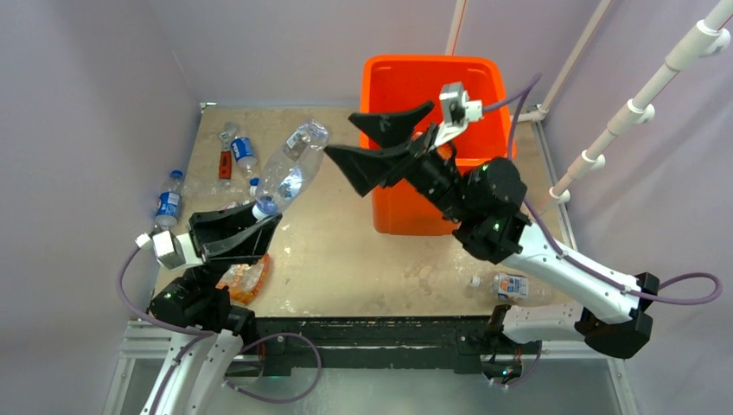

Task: Put the plastic bottles in the bin
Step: Pick up the plastic bottle from the corner of the board.

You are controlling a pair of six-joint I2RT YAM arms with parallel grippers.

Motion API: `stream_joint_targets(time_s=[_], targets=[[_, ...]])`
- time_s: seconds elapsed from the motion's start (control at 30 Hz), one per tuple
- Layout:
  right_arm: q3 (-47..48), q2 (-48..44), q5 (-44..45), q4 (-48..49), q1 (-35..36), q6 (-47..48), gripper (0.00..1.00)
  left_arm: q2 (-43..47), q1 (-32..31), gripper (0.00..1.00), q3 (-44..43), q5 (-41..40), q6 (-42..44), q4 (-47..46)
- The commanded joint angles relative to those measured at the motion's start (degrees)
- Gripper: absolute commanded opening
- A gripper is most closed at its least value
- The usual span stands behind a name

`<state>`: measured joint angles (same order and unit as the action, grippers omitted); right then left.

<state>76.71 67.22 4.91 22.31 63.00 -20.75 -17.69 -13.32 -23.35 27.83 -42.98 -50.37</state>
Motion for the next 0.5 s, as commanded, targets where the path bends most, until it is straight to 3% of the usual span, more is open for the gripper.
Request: stream_joint_targets(time_s=[0.0, 0.27, 0.47], targets=[[6.0, 3.5, -14.0, -0.6, -5.0, -8.6, 0.99, -2.2, -0.3, 0.0, 0.3, 2.8, -3.3, -7.1], [12.6, 7.6, -23.2, -5.7, -6.0, -9.5, 0.99, -3.4, -0.3, 0.0, 0.3, 3.4, -3.9, -8.3], [13.8, 8.0, -21.7, -8.3, -6.0, -9.2, 0.99, -3.7, -0.3, 0.0, 0.3, 3.6, -3.9, -8.6]])
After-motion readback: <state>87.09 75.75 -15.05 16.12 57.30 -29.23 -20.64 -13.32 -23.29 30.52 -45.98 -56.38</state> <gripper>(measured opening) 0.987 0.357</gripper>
